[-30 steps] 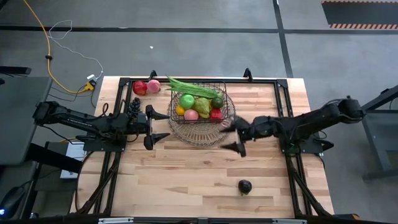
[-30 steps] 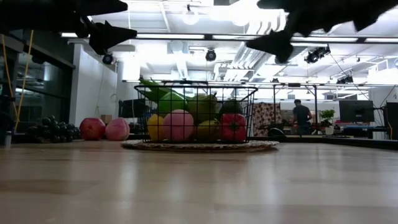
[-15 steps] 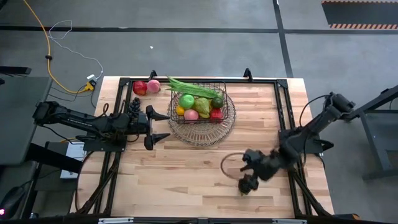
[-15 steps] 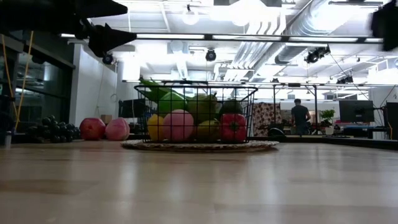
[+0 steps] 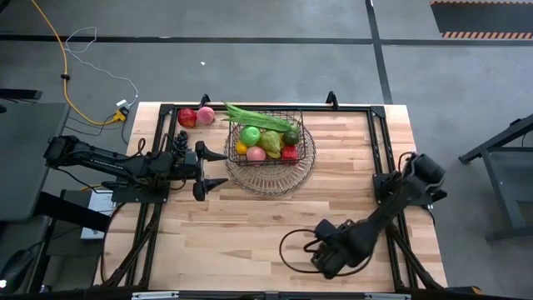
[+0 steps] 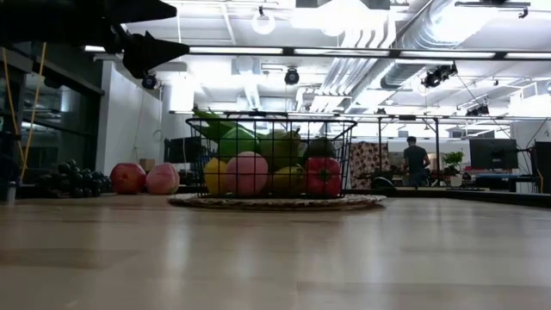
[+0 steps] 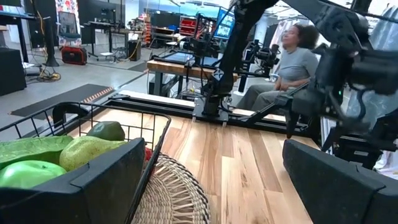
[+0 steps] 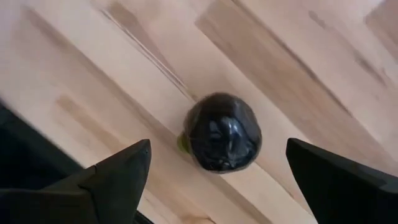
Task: Build produce basket
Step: Put the mangosteen into the wire basket
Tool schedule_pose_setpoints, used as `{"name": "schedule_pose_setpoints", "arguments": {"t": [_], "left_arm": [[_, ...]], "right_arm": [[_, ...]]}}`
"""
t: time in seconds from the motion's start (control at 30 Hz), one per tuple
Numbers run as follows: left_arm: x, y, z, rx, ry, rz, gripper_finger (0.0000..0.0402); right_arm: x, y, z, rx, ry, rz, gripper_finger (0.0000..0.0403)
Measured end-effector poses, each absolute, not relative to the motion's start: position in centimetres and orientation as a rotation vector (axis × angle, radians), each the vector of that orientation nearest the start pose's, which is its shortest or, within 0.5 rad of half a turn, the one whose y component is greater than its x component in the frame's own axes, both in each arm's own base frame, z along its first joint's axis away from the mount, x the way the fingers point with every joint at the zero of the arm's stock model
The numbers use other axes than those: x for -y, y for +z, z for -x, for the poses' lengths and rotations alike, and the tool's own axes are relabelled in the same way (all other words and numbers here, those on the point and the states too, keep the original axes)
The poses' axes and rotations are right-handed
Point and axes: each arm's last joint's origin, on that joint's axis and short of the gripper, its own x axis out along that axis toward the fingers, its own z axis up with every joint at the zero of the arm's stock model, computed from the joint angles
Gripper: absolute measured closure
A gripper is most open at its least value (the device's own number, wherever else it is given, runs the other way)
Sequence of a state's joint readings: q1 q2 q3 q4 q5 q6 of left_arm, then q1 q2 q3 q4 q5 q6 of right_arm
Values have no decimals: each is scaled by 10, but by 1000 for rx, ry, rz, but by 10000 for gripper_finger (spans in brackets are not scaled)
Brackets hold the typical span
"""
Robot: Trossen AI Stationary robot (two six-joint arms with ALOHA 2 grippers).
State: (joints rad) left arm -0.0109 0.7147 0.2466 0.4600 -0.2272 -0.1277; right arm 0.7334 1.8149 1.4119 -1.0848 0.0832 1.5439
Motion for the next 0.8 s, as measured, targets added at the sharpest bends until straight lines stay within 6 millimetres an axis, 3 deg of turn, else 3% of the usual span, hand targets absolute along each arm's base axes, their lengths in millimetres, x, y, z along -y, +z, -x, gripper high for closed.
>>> {"name": "schedule_pose_setpoints", "arguments": {"t": [0.33, 0.8], "left_arm": [[-5, 219, -162, 8, 217, 126, 33], [-5, 219, -162, 10, 218, 127, 33]], "right_arm": [[-228, 182, -272, -1544, -682, -665, 41], [-230, 158, -277, -1600, -715, -619, 41]]}}
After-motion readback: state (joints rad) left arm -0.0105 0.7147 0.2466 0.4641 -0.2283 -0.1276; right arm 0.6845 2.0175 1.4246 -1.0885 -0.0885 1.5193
